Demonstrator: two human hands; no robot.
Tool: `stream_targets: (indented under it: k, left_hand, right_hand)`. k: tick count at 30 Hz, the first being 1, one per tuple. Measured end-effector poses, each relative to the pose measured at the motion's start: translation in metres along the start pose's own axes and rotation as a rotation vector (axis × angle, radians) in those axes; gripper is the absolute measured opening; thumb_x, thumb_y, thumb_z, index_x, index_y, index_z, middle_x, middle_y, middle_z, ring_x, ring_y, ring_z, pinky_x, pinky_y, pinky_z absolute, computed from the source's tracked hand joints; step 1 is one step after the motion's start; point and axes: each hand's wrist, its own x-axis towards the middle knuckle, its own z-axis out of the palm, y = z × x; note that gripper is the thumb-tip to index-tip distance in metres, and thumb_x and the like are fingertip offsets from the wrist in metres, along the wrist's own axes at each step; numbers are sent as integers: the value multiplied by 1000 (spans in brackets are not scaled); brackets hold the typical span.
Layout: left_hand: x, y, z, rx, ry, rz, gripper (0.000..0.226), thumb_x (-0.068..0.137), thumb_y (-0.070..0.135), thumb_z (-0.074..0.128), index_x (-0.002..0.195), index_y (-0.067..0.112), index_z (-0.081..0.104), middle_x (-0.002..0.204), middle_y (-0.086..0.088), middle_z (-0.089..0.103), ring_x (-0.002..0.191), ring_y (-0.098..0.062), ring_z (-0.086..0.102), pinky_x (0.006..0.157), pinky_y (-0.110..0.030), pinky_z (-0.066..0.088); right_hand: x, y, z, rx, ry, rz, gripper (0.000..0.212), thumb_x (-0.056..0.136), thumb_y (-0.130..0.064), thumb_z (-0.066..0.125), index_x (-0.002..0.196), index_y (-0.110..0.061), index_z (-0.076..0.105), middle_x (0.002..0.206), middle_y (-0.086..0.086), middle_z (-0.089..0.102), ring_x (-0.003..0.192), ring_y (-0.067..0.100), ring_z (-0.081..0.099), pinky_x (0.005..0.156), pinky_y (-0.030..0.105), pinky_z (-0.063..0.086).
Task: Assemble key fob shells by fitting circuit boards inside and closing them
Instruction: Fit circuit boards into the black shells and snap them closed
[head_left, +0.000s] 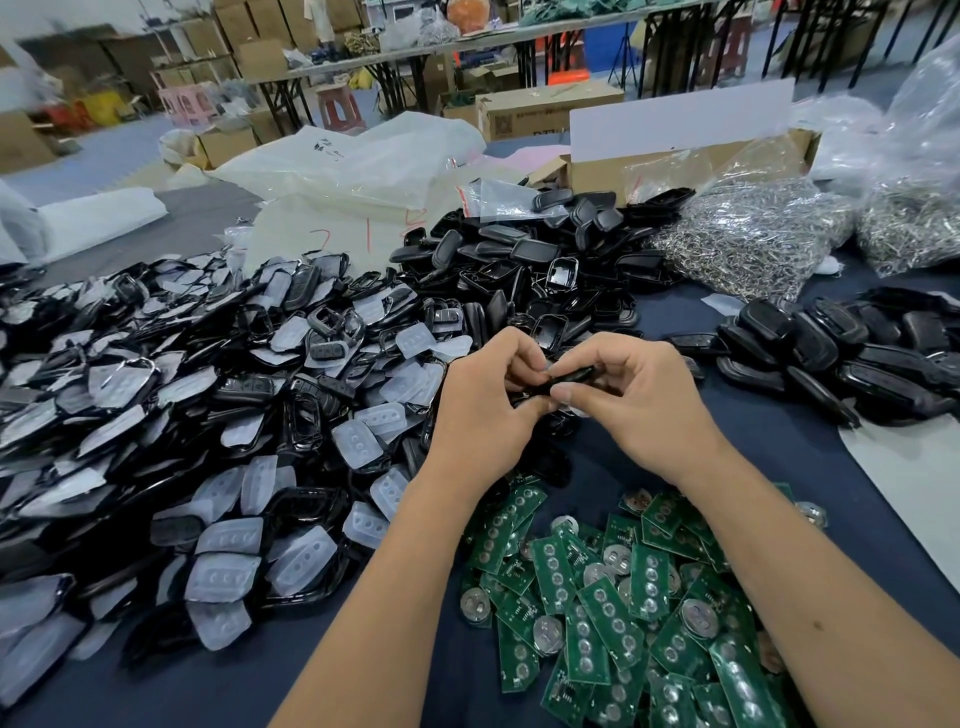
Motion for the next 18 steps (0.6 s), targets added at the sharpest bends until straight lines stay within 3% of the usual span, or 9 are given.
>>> stream_targets:
  k: [4, 9, 12, 15, 18]
  left_hand:
    - [0, 2, 3, -83, 33, 2, 24, 80, 11, 86, 96, 22, 71, 87, 11, 73, 89, -7, 70, 80, -29, 60]
    - [1, -1, 0, -327, 35, -127, 18, 85, 20, 84, 102, 17, 80, 89, -1, 80, 85, -23, 77, 85, -47, 63]
    - [2, -1, -2, -406, 43, -123, 19, 85, 16, 84, 103, 17, 80, 88, -6, 79, 83, -27, 77, 82, -44, 64]
    - [3, -1, -3, -417, 77, -121, 13, 86, 16, 82, 98, 18, 81, 81, -8, 76, 75, -25, 75, 73, -35, 62]
    - [3, -4, -3, -405, 65, -133, 12, 86, 12, 82, 98, 16, 81, 81, -11, 76, 77, -31, 74, 75, -38, 63]
  right_hand:
    - [0, 0, 0, 164, 90, 55, 14, 89, -4, 80, 96, -17, 80, 92, 6, 79, 85, 37, 72, 83, 55, 61]
    - [2, -2, -1, 449, 124, 122, 9, 92, -11, 73, 100, -11, 78, 92, 11, 77, 75, 19, 65, 72, 26, 55]
    - [2, -1, -1, 558, 107, 160, 15, 90, -17, 71, 103, -10, 77, 93, 9, 75, 77, 18, 64, 75, 27, 56]
    - [2, -1, 1, 574, 64, 199, 15, 100, -6, 62, 106, -9, 76, 90, 11, 71, 73, 18, 64, 66, 26, 53]
    - [2, -2, 2, 514, 57, 220, 17, 103, -7, 61, 104, -13, 78, 92, 11, 72, 74, 20, 65, 63, 27, 52]
